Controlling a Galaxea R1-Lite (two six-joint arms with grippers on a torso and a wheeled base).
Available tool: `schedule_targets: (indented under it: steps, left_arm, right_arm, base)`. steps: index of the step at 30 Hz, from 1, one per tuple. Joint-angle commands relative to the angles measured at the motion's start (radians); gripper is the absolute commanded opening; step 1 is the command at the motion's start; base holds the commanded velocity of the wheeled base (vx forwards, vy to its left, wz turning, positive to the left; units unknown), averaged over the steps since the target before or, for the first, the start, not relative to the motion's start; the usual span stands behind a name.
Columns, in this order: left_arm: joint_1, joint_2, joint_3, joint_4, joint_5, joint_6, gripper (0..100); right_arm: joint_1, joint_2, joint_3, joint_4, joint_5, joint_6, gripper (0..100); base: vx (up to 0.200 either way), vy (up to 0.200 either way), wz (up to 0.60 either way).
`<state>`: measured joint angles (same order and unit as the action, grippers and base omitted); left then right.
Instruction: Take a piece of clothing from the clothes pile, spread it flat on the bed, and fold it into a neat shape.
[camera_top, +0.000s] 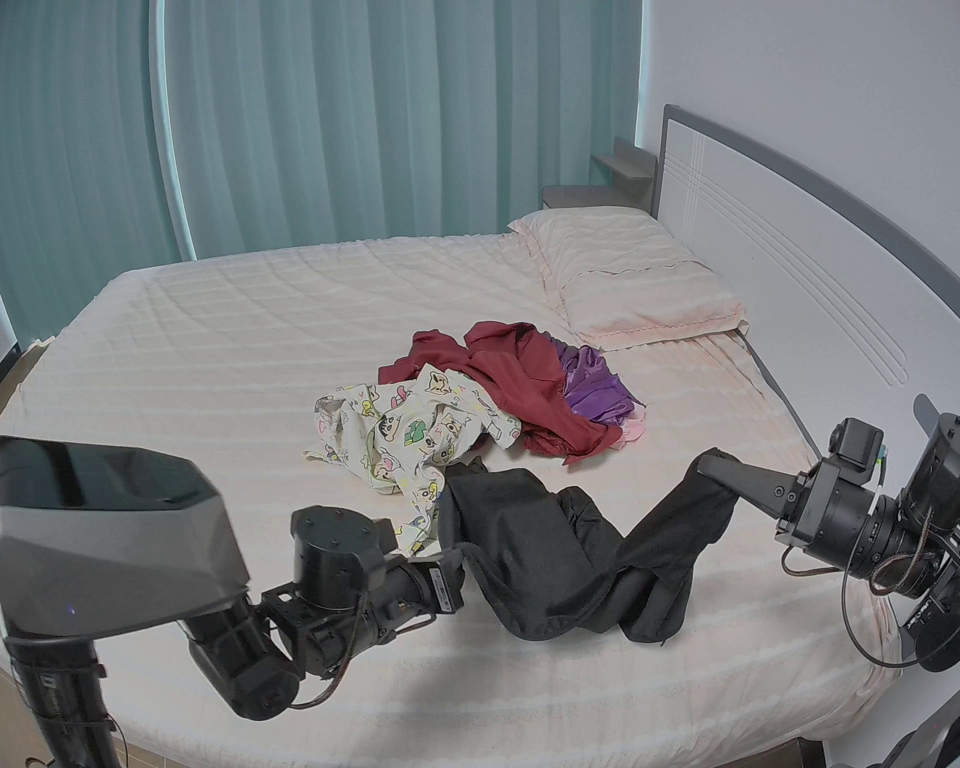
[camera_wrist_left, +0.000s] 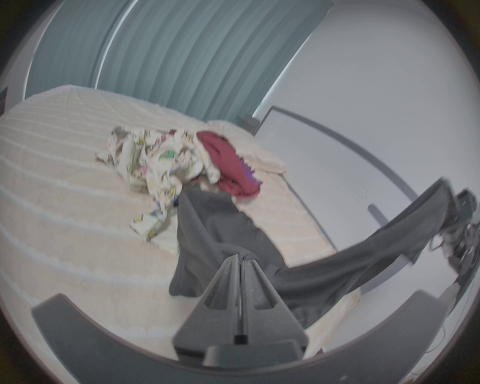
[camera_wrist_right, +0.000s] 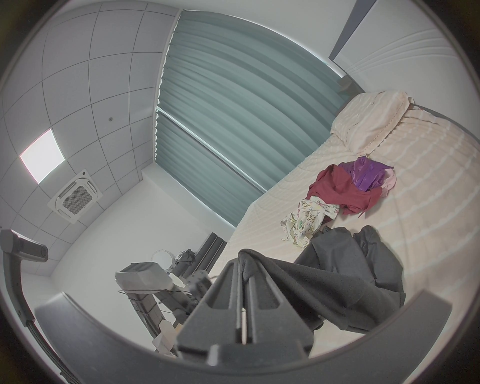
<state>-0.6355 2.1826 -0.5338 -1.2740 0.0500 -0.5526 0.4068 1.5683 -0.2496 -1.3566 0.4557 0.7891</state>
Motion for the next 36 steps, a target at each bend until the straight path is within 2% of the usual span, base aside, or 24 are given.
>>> schedule_targets:
  steps: [1,4,5,6,9,11,16,22,24,25,29,31,36]
  left_arm:
    - [-0.016,-0.328,0.081,-0.013,0.076,-0.021,0]
    - [-0.016,-0.357,0.078,-0.013,0.096,-0.018,0]
    - [-0.018,-0.431,0.066,-0.011,0.125,-0.010,0]
    - [-0.021,-0.454,0.063,-0.010,0.125,-0.001,0]
    - [-0.032,-0.494,0.046,0.005,0.126,0.019,0]
    - [-0.047,-0.523,0.020,0.073,0.128,0.039,0]
    - [-0.050,-0.503,0.014,0.096,0.172,0.039,0]
    - [-0.070,-0.379,0.034,0.091,0.241,0.026,0]
    - [-0.070,-0.377,0.034,0.091,0.243,0.026,0]
    - [-0.078,-0.351,0.040,0.090,0.271,0.017,0]
    - [-0.081,-0.348,0.054,0.091,0.272,-0.012,0]
    - [-0.093,-0.349,0.067,0.091,0.274,-0.029,0]
    - [-0.092,-0.365,0.107,0.090,0.275,-0.027,0]
  right_arm:
    - [0.079,0.042,-0.060,-0.004,-0.028,-0.002,0]
    - [0.093,0.026,-0.085,-0.004,-0.039,-0.004,0]
    - [0.125,-0.040,-0.172,-0.003,-0.075,-0.004,0]
    - [0.142,-0.067,-0.194,-0.001,-0.083,-0.004,0]
    - [0.175,-0.106,-0.212,-0.001,-0.085,-0.004,0]
    - [0.196,-0.111,-0.200,0.001,-0.080,-0.004,0]
    - [0.167,-0.039,-0.172,-0.003,-0.083,0.004,0]
    - [0.159,0.050,-0.137,-0.009,-0.086,0.002,0]
    - [0.159,0.050,-0.135,-0.010,-0.086,0.002,0]
    - [0.159,0.058,-0.111,-0.012,-0.088,0.002,0]
    - [0.155,0.053,-0.088,-0.012,-0.098,0.001,0]
    - [0.155,0.049,-0.080,-0.012,-0.127,0.001,0]
    - [0.153,0.050,-0.057,-0.010,-0.155,0.002,0]
  base:
    - [0.000,0.000,0.00]
    - [0.000,0.000,0.00]
    - [0.000,0.000,0.00]
    - [0.000,0.000,0.00]
    - [0.000,0.000,0.00]
    - [0.000,0.000,0.00]
    - [0.000,0.000,0.00]
    - [0.000,0.000,0.00]
    - [0.000,0.000,0.00]
    - [0.000,0.000,0.00]
    - [0.000,0.000,0.00]
    - [0.000,0.000,0.00]
    - [-0.040,0.000,0.00]
